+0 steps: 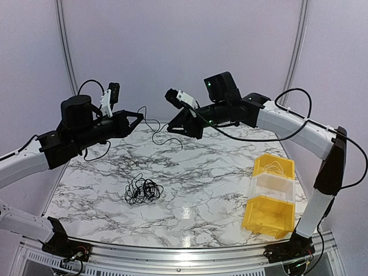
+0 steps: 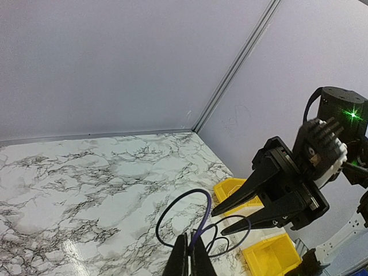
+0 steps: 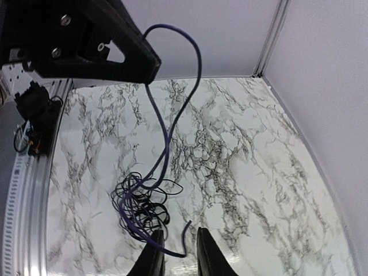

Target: Untangle the cables

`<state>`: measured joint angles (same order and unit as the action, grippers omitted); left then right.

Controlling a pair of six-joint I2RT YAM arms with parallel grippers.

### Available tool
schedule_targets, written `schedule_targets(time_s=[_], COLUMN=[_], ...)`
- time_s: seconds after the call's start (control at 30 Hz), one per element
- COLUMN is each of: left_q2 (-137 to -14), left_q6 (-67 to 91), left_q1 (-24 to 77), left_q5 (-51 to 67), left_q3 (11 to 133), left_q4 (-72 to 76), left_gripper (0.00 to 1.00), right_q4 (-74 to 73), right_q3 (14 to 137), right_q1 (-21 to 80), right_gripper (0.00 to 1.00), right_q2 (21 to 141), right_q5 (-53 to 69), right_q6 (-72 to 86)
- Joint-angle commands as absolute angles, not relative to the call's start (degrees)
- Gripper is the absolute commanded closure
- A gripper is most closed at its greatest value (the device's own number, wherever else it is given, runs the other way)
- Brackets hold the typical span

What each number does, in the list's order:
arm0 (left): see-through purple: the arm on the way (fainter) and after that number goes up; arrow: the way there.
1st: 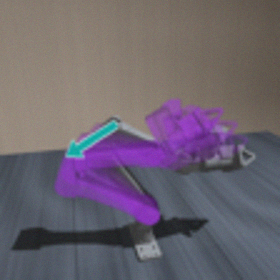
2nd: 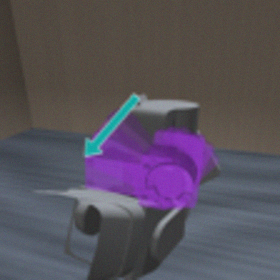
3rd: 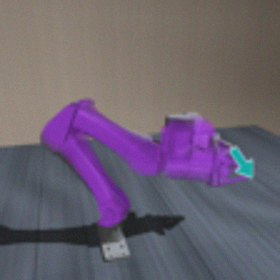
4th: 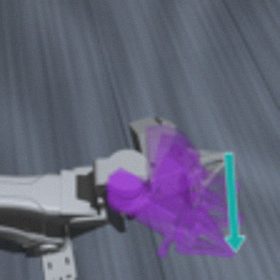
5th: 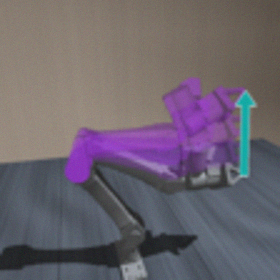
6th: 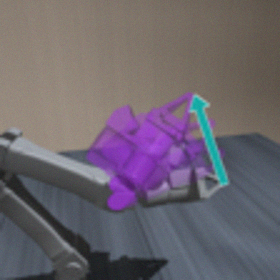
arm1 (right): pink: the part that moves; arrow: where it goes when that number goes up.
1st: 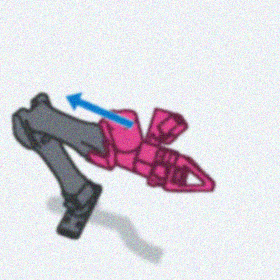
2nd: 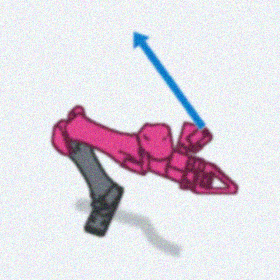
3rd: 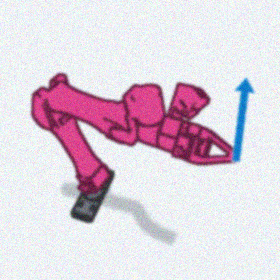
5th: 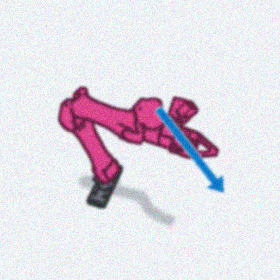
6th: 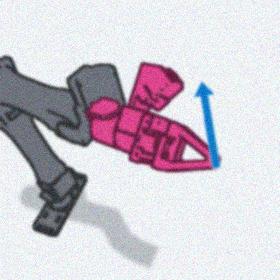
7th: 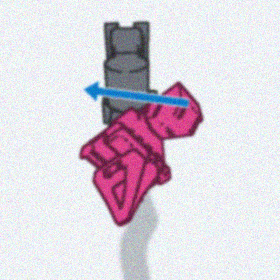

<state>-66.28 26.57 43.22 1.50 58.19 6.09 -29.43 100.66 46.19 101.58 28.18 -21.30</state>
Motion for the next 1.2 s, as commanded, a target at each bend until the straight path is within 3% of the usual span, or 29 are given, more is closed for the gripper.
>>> schedule_targets(time_s=[0.0,0.07,0.33,0.6,0.7,0.8,0.9,1.17], left_q2=[-64.9,-64.7,-62.5,-65.9,-67.6,-68.3,-69.3,-78.9], left_q6=[26.0,25.9,24.8,24.8,25.2,25.0,23.0,15.9], left_q1=[43.2,43.2,43.2,43.2,43.2,43.2,43.2,43.1], left_q5=[2.0,1.9,5.2,8.4,9.4,9.4,9.4,5.0], left_q3=[58.1,58.0,57.4,57.8,58.2,58.4,59.5,69.4], left_q4=[7.3,7.0,6.4,2.6,2.5,2.7,1.9,-6.1], left_gripper=[1.0,1.0,1.0,1.0,0.67,0.51,0.45,0.41], right_q4=[-28.1,-27.7,-24.9,-23.6,-23.6,-23.9,-24.6,-28.2], right_q3=[101.8,101.5,98.2,95.9,93.7,90.0,85.9,76.9], right_q1=[45.7,45.2,35.2,27.8,26.2,24.2,21.9,17.4], right_gripper=[0.88,1.0,1.0,1.0,1.0,1.0,1.0,1.0], right_q2=[100.6,100.0,99.2,94.8,90.9,86.3,81.3,67.3], right_q5=[27.6,27.1,16.6,16.6,15.6,14.7,13.6,8.0], right_q6=[-21.4,-21.3,-18.9,-17.1,-18.6,-20.2,-21.7,-25.1])
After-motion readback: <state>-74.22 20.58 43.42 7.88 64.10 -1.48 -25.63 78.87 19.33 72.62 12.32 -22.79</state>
